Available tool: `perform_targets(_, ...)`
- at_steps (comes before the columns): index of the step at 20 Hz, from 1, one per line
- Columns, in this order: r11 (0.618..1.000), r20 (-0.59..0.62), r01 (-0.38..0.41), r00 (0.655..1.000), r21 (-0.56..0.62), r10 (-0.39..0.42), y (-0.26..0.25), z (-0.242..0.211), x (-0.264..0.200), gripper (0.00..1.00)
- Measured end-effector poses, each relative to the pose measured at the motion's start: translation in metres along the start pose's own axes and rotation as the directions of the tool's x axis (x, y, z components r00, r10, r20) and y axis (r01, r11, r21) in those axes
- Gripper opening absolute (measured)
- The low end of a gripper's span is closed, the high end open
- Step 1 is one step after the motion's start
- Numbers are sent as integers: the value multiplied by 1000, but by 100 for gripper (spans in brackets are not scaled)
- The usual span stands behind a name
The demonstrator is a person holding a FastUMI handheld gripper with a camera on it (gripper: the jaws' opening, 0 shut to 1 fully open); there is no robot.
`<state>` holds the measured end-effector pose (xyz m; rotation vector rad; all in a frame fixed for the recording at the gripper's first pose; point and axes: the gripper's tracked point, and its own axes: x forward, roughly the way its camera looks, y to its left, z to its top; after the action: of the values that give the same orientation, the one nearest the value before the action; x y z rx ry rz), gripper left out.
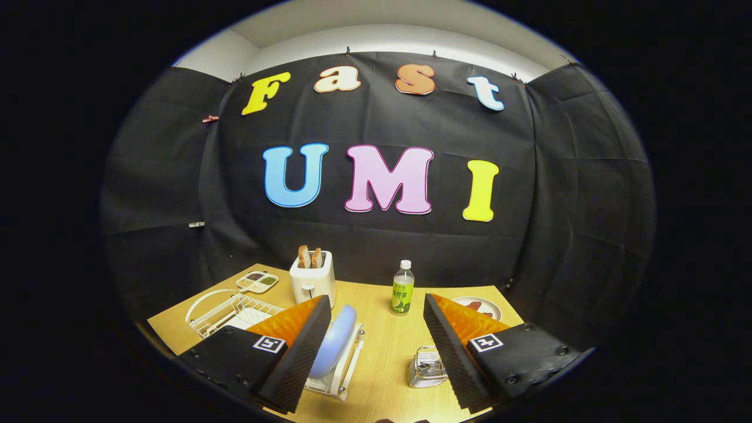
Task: Take the plate from the dish rack, then take the spoon from the basket and place it into the plate.
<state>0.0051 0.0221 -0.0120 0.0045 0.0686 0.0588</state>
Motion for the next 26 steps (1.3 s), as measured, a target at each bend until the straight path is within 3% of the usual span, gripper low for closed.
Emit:
perform_targets(10, 992, -100, -33, 995, -121, 20, 53, -5, 50, 98)
perform_targets(16, 987, -290, -13, 956, -158, -33, 64, -63, 96, 95)
perform_targets(19, 982, -413, 19, 906, -186, -95, 54, -100, 109, 79)
perform_targets(22, 978, -489, 71, 857, -197, -161, 42, -125, 113, 70)
perform_targets(24, 978, -522, 105, 833, -180, -185, 38, -136, 114, 63)
perform_targets(25, 979, -539, 116, 821, -166, -188, 38, -140, 114, 54)
perform_targets(26, 983, -559, 116, 810, -142, -176, 41, -146, 114, 54)
